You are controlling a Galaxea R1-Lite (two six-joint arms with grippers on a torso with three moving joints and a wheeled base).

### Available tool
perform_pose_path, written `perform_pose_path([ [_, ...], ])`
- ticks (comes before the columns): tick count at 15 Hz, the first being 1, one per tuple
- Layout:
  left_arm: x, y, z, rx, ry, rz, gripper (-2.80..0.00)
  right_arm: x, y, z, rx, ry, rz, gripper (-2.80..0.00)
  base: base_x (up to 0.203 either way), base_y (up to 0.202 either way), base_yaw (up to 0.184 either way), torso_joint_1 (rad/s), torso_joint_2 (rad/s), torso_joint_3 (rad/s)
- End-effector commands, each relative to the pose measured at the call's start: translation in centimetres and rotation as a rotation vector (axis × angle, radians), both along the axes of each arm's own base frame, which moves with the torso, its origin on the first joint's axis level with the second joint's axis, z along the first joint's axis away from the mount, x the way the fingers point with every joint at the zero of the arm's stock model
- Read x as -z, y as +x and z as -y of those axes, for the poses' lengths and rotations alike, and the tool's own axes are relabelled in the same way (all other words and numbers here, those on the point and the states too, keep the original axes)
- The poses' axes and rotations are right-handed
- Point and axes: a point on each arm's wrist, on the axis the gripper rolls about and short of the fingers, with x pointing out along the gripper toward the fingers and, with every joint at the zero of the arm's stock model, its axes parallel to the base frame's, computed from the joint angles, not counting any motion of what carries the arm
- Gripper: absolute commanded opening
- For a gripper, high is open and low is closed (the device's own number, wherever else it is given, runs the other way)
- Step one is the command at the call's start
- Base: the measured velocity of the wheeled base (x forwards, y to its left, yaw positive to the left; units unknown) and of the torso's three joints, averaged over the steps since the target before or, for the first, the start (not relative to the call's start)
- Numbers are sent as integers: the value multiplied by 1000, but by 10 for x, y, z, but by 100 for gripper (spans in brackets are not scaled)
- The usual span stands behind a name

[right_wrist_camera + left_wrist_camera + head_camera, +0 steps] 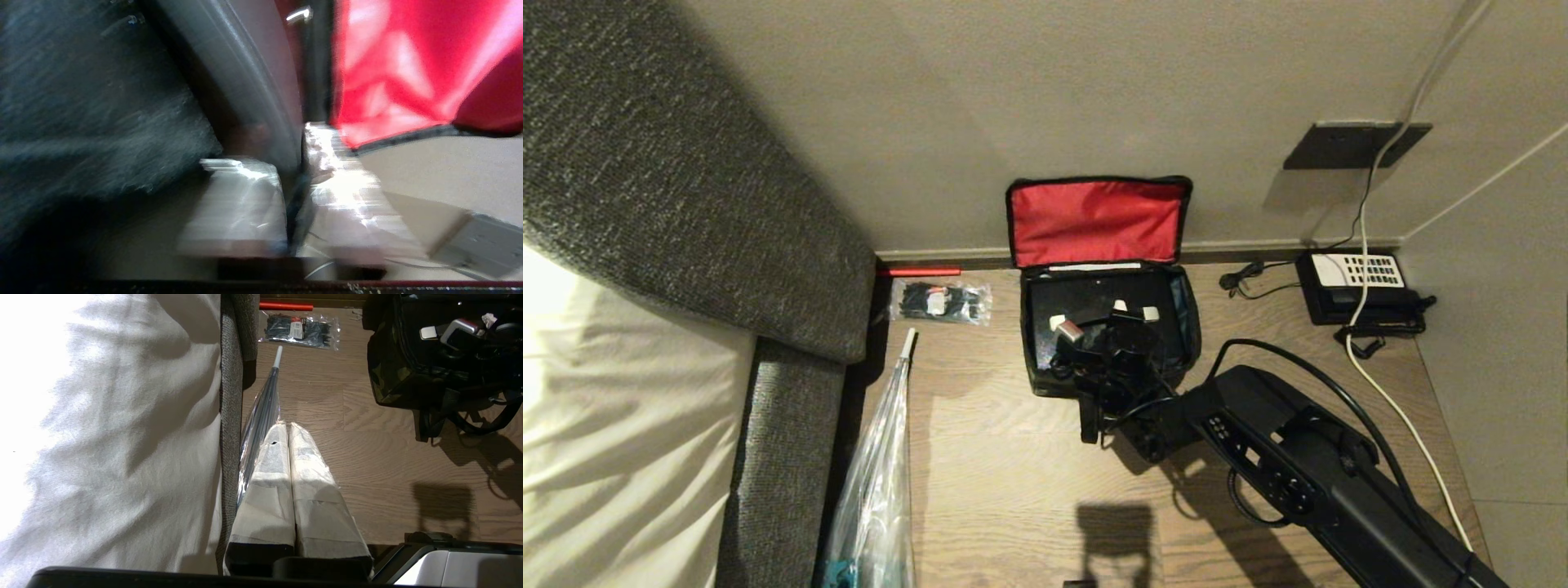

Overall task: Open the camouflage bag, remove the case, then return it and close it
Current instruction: Lift the black box

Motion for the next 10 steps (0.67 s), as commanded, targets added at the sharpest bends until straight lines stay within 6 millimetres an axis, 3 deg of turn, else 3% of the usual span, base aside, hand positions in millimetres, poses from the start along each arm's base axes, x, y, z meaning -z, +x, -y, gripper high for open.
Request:
perform_pose_path([
  [1,0,0,0,-1,0,6,-280,0,-1,-2,0,-2,5,-280,0,0,0,0,0,0],
  [6,0,0,0,-1,0,4,-280,-6,-5,-8,-13,19,34,-280,0,0,0,0,0,0],
  [10,0,0,0,-1,0,4,-280,-39,-15,-20,2,84,92,-280,0,0,0,0,0,0],
])
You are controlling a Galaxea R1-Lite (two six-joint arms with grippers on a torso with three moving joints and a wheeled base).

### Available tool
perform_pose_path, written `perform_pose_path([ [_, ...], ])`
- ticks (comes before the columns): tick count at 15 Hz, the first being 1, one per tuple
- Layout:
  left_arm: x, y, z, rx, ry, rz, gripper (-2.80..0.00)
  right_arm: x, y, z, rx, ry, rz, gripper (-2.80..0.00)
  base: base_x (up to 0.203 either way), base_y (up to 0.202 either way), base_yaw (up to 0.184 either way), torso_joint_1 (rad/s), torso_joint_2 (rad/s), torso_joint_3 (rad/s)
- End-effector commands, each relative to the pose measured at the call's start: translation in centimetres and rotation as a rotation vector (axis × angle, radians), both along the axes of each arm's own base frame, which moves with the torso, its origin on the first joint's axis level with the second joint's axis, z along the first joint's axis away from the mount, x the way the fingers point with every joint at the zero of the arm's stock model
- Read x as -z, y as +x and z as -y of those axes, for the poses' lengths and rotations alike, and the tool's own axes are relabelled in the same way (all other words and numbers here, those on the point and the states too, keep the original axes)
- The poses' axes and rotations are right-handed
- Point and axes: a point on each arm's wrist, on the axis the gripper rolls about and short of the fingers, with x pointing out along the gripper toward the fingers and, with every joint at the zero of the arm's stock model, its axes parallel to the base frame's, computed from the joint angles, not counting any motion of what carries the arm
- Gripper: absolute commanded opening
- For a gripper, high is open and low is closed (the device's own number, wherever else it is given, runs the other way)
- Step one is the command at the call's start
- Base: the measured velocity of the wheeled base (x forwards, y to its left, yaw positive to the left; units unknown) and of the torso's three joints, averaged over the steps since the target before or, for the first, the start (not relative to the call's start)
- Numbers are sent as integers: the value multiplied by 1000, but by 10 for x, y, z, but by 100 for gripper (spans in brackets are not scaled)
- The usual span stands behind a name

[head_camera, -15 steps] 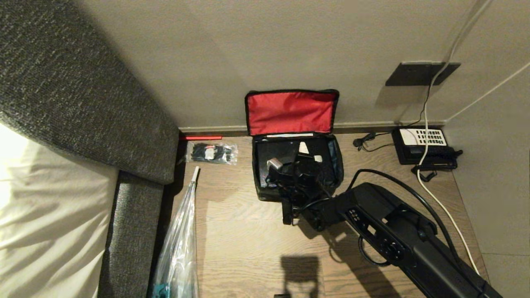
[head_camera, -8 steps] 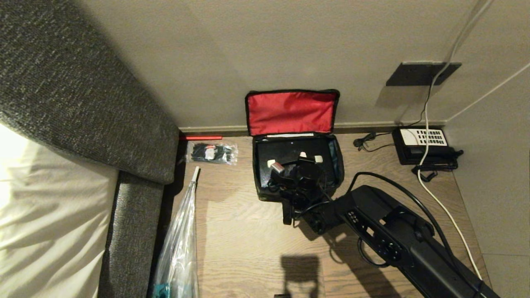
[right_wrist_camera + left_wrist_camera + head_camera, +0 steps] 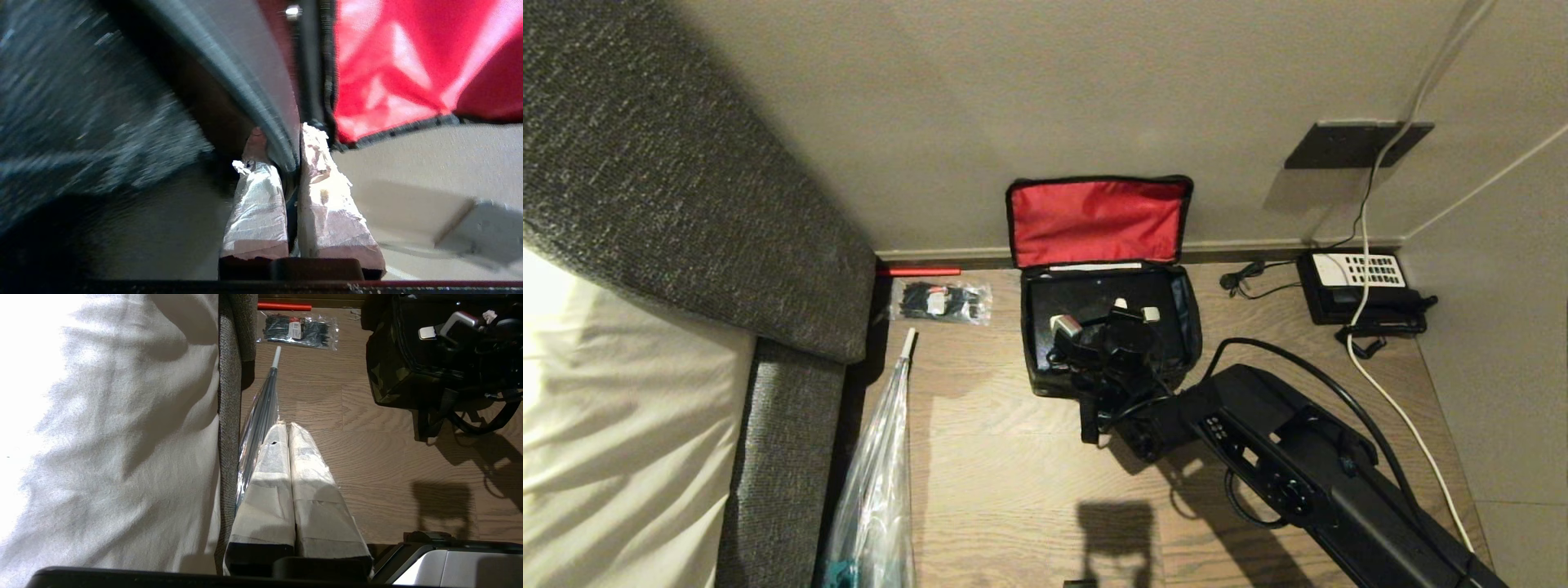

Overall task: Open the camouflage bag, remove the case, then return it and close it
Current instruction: Lift the black box

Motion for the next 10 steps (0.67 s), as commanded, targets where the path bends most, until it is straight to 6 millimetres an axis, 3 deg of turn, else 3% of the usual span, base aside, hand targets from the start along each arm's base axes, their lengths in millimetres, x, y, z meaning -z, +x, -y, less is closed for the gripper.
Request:
perform_pose_path([
  [1,0,0,0,-1,0,3,-280,-33,-7,-7,-3,37,59,-280,0,0,0,0,0,0],
  [4,0,0,0,-1,-1,3,-280,-64,-17,-11,-2,81,112,-280,0,0,0,0,0,0],
  [10,0,0,0,-1,0,3,-280,-88,-36,-19,-18,106,116,-280,0,0,0,0,0,0],
])
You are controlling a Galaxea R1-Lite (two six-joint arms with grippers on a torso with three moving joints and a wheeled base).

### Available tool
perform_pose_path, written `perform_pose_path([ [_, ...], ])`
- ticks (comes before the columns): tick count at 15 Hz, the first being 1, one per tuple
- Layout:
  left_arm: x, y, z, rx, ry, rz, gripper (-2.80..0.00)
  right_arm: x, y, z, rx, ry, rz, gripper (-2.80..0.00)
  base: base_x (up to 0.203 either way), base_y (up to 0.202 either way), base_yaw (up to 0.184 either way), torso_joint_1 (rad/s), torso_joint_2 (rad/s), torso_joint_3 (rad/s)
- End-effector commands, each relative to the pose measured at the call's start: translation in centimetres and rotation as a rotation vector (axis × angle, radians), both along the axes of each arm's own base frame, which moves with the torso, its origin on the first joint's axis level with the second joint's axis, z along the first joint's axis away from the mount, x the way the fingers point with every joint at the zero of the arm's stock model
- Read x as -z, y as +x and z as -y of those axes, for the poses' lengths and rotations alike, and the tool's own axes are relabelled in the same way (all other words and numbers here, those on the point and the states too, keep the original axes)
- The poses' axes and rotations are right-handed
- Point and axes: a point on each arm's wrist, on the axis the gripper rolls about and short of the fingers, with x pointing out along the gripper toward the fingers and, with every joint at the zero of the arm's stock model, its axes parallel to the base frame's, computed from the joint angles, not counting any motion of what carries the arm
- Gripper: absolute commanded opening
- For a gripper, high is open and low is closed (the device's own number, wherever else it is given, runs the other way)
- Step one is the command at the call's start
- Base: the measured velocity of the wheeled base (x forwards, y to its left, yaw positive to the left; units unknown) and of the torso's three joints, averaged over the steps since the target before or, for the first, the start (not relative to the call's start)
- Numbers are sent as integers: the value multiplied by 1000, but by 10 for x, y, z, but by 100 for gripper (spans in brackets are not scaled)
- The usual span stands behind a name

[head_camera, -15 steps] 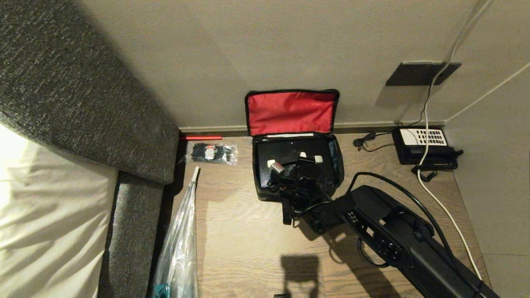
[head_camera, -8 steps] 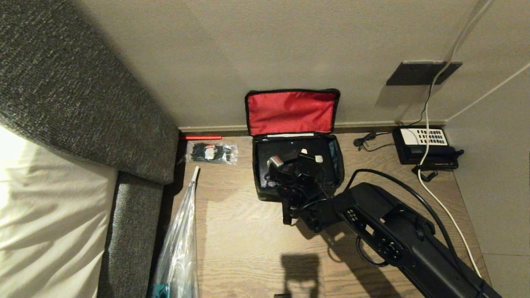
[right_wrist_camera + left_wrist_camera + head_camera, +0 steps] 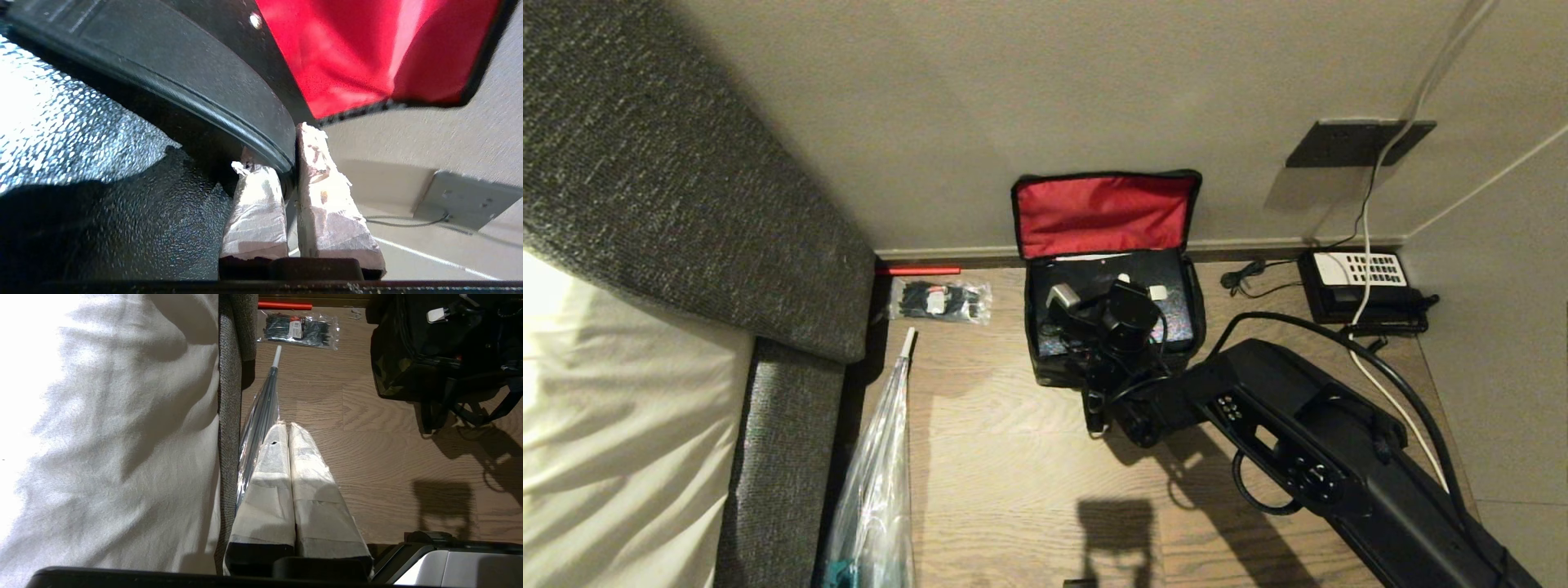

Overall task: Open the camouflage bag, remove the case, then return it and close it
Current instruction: Lift the black box

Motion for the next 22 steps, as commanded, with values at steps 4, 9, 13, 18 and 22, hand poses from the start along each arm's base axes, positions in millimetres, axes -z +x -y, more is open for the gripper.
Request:
perform_pose_path([
  [4,0,0,0,-1,0,4,-280,-26,-17,-8,-29,20,29,-280,0,0,0,0,0,0],
  [9,0,0,0,-1,0,2,-280,-29,-37,-22,-42,98,7,-280,0,0,0,0,0,0],
  [13,0,0,0,-1,0,3,-280,-35,-38,-22,-39,104,-3,-280,0,0,0,0,0,0],
  [18,0,0,0,-1,0,2,-280,-9,-33,-23,-34,75,-56,-280,0,0,0,0,0,0],
  [22,0,0,0,-1,0,3,-280,8,-26,-26,-32,76,-80,-280,0,0,0,0,0,0],
])
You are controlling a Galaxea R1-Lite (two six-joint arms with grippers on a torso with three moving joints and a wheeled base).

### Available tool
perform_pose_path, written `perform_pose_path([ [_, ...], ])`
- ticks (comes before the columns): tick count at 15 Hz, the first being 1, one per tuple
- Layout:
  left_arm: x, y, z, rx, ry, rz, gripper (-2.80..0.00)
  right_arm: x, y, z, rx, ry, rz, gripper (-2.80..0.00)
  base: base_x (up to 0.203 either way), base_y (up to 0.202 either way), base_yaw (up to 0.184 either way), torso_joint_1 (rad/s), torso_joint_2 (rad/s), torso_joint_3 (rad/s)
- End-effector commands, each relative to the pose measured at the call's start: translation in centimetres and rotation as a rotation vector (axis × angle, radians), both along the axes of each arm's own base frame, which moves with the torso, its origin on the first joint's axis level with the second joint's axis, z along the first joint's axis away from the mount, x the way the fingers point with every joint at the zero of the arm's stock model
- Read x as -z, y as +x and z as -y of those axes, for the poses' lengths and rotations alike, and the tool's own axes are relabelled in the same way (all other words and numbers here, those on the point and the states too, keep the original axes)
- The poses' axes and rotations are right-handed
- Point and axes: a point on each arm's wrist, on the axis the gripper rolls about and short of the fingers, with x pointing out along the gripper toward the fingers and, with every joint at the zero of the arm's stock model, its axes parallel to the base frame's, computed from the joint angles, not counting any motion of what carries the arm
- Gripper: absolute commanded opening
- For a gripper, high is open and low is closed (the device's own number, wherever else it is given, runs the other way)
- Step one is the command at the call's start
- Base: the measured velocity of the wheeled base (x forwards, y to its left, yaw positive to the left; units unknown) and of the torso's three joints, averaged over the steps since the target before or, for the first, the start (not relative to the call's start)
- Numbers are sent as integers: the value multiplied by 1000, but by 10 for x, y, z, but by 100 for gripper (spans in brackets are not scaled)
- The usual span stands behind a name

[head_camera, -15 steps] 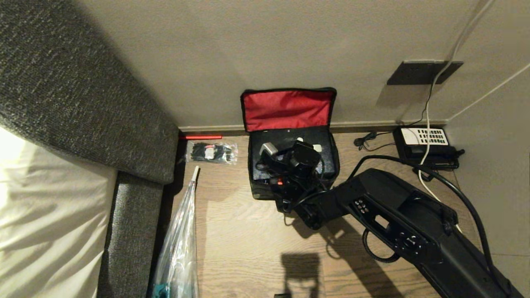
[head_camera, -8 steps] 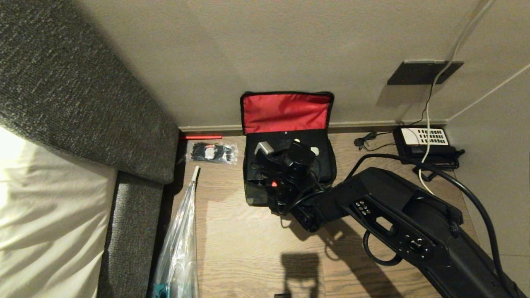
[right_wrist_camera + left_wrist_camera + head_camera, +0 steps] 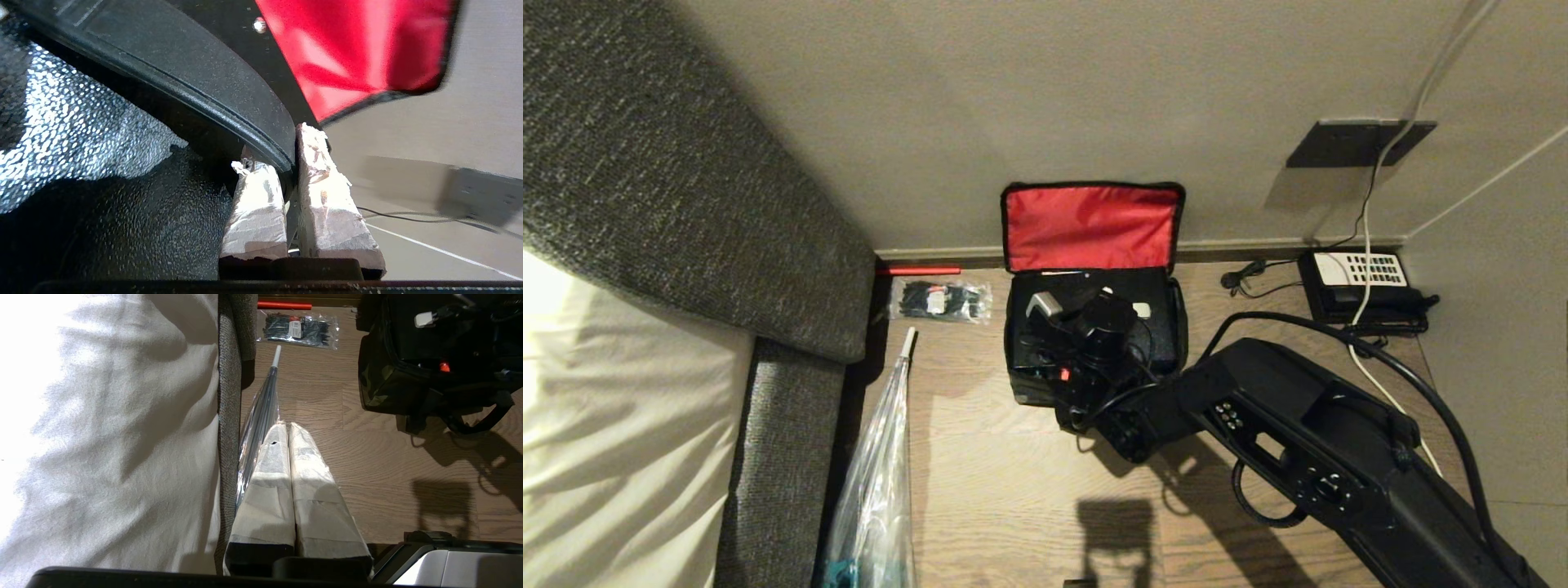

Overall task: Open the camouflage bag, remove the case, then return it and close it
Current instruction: Lift the black box

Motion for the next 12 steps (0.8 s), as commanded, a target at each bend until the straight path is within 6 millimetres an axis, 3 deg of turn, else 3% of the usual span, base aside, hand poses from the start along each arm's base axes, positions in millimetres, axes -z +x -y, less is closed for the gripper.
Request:
perform_pose_path([
  [1,0,0,0,-1,0,4,-280,16,4,-1,8,-15,-21,-280,0,0,0,0,0,0],
  [7,0,0,0,-1,-2,4,-280,34,10,-2,13,-32,-52,-280,0,0,0,0,0,0],
  [12,0,0,0,-1,0,2,-280,13,8,-1,11,1,-21,-280,0,0,0,0,0,0],
])
